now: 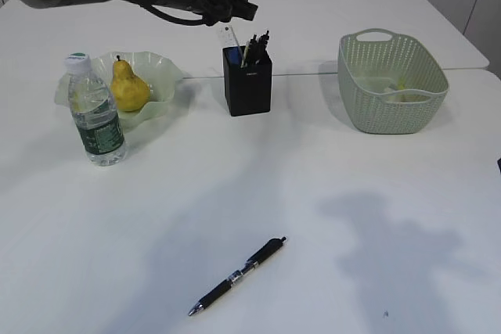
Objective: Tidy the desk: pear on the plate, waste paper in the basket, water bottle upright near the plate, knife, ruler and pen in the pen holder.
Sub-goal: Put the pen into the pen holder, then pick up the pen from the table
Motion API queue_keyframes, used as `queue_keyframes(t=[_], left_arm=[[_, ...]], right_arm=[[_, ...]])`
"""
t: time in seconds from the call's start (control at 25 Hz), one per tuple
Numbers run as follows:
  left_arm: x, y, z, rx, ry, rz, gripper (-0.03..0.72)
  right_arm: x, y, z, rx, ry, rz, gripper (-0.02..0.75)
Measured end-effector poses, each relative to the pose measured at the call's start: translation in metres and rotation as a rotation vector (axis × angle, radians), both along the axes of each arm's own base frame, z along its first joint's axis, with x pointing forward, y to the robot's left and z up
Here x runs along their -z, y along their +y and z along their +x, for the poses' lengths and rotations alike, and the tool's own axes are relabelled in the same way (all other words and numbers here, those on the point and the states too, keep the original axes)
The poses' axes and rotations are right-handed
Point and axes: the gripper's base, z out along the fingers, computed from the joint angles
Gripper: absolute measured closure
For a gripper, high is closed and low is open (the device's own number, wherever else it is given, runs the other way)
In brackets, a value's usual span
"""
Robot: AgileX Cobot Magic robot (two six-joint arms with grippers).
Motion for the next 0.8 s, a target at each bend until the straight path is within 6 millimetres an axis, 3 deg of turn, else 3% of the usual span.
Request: queue_keyframes(t=[0.44, 0.8], left_arm=[[-0.049, 0.021, -0.035, -0.023, 0.192, 0.107, 0.411], [-0.065, 0.031, -0.069, 0.014, 0.425, 0.224, 0.411]], right_arm=[[0.000, 0.000, 0.000, -0.001, -0.002, 0.001, 0.423], [0.000, 0.000, 0.000, 0.000, -0.001, 0.002, 0.423]])
